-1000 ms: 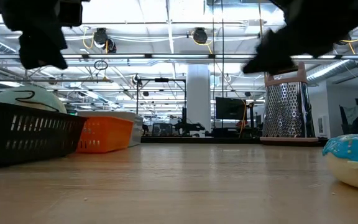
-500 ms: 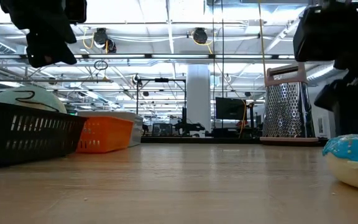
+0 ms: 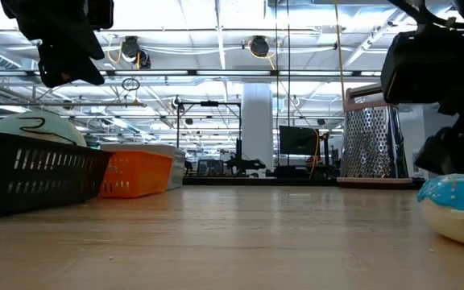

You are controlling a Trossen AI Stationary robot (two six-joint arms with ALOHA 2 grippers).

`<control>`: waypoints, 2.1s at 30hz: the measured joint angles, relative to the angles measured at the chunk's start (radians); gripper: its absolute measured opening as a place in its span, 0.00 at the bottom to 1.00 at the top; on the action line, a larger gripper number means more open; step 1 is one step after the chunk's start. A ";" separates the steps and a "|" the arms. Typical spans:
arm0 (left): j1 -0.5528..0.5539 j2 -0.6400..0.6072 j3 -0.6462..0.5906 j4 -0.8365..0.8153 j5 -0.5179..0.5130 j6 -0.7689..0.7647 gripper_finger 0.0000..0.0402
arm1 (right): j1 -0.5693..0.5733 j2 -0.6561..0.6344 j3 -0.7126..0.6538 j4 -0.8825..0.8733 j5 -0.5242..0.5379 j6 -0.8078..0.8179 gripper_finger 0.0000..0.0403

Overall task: Pick & Place Food Item
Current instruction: Put the blue donut into the black bin

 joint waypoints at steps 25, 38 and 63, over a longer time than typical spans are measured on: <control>0.000 0.000 0.000 0.040 -0.141 -0.111 0.44 | -0.135 0.082 -0.002 0.337 -0.201 -0.424 0.06; 0.000 0.132 0.000 0.510 -0.237 0.116 0.44 | -0.358 0.081 0.000 0.757 0.106 -0.977 0.09; 0.066 0.270 -0.001 0.760 -0.138 0.369 0.76 | -0.393 0.080 0.097 0.824 0.204 -1.200 0.06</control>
